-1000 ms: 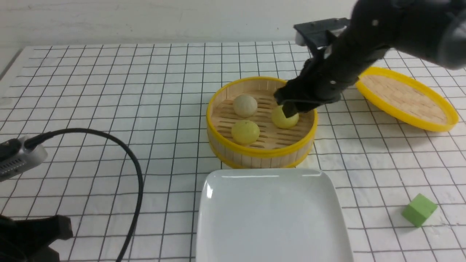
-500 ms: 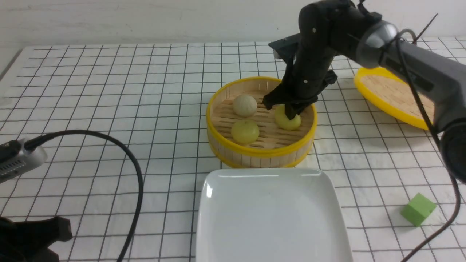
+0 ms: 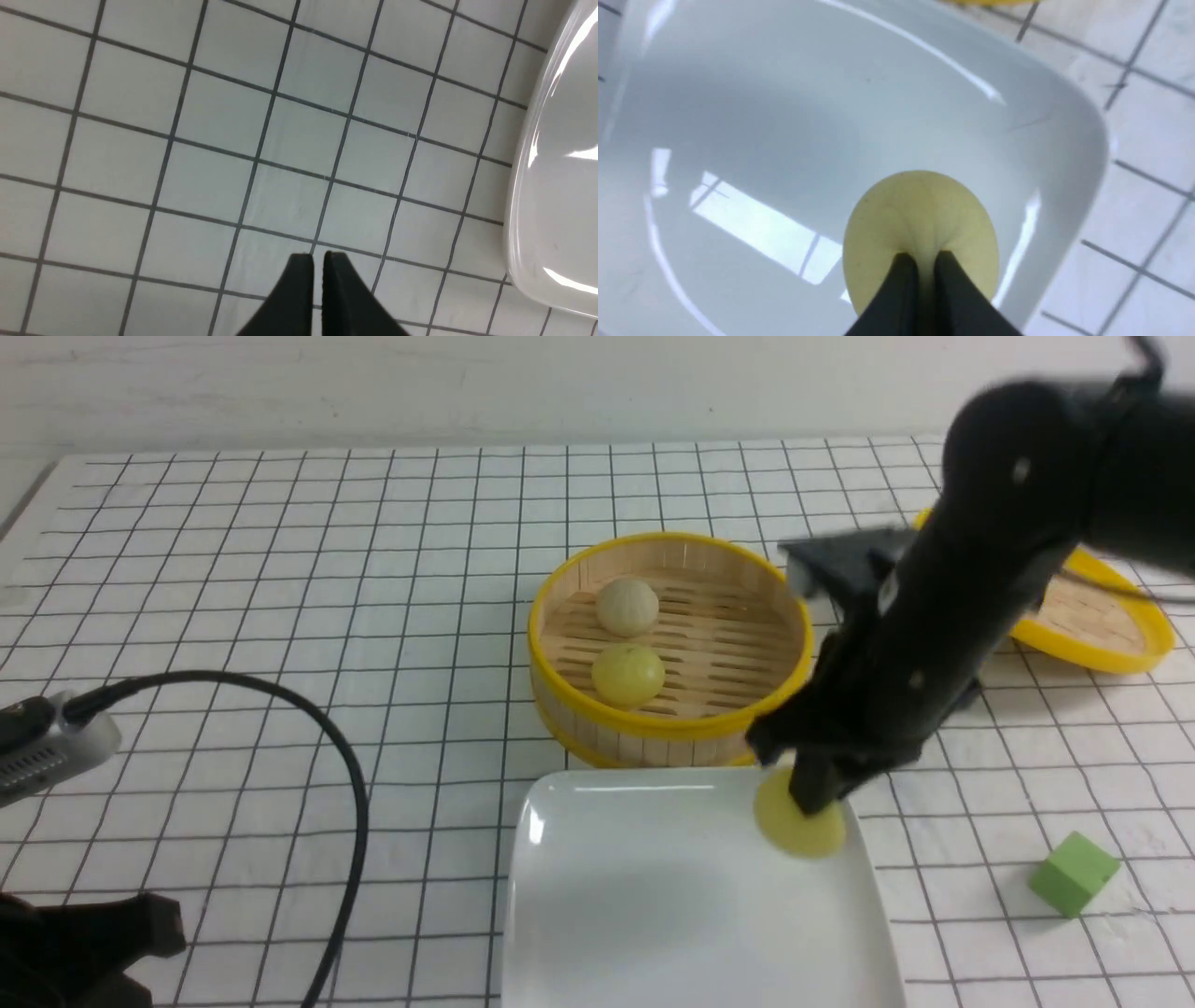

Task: Put the steamed buns into the plate on the white-black tablecloth.
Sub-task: 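Move the steamed bun from the bamboo steamer onto the white plate with the right gripper, then reach into the bamboo steamer and grasp a bun with the left gripper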

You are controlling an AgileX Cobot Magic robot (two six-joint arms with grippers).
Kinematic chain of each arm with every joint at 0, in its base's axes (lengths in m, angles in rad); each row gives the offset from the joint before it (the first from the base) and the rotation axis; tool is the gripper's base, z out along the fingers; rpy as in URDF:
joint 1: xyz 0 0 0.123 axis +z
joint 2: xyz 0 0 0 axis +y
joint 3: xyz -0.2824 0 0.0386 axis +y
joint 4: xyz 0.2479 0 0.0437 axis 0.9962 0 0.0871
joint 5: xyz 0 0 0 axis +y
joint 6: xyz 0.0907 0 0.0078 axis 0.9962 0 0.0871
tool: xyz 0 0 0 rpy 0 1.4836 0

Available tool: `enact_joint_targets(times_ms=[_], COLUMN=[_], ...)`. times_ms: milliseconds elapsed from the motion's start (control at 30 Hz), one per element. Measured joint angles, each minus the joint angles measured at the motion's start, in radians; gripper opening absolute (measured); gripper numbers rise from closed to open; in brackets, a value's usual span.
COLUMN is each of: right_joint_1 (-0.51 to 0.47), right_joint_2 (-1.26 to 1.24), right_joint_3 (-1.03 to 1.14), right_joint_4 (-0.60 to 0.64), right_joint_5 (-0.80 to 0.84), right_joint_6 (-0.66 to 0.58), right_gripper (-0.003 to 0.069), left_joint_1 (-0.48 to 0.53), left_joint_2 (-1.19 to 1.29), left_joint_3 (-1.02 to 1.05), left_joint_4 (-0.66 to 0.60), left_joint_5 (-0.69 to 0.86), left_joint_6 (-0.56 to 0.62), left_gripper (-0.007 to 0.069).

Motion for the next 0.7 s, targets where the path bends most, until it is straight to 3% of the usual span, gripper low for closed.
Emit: enact_joint_targets(times_ms=[67, 133, 200, 300, 367, 500, 600, 700], right_joint_1=[0.011, 0.022, 0.02, 0.011, 0.001, -0.055, -0.083, -0.125], right_joint_2=[0.012, 0.042, 0.041, 0.008, -0.029, -0.235, -0.356, -0.535], right_joint_3=[0.04, 0.081, 0.072, 0.033, 0.01, 0.017, 0.081, 0.216], right_joint_4=[0.001, 0.006, 0.01, 0.005, 0.001, -0.026, -0.045, -0.069], right_joint_5=[-0.051, -0.116, -0.104, -0.031, 0.02, 0.145, 0.175, 0.19], right_joint_6=[-0.01, -0.017, -0.041, -0.069, -0.075, -0.082, -0.078, -0.075], right_gripper=[0.0118, 0.0248, 0.0325, 0.0338, 0.0307, 0.0083, -0.0006, -0.0015], left_joint_1=[0.0, 0.0, 0.0, 0.0, 0.0, -0.015, -0.064, -0.179], left_joint_2=[0.0, 0.0, 0.003, 0.029, 0.061, 0.19, 0.274, 0.409], left_joint_3=[0.0, 0.0, -0.004, -0.035, -0.059, -0.148, -0.195, -0.284], left_joint_4=[0.001, 0.0, -0.006, -0.042, -0.069, -0.179, -0.229, -0.247], left_joint_5=[-0.002, -0.015, -0.041, -0.071, -0.078, -0.092, -0.107, -0.127], left_joint_6=[0.0, 0.0, 0.001, 0.007, 0.024, 0.167, 0.232, 0.264], left_gripper=[0.0059, 0.0078, 0.0101, 0.0148, 0.018, 0.0265, 0.0255, 0.0191])
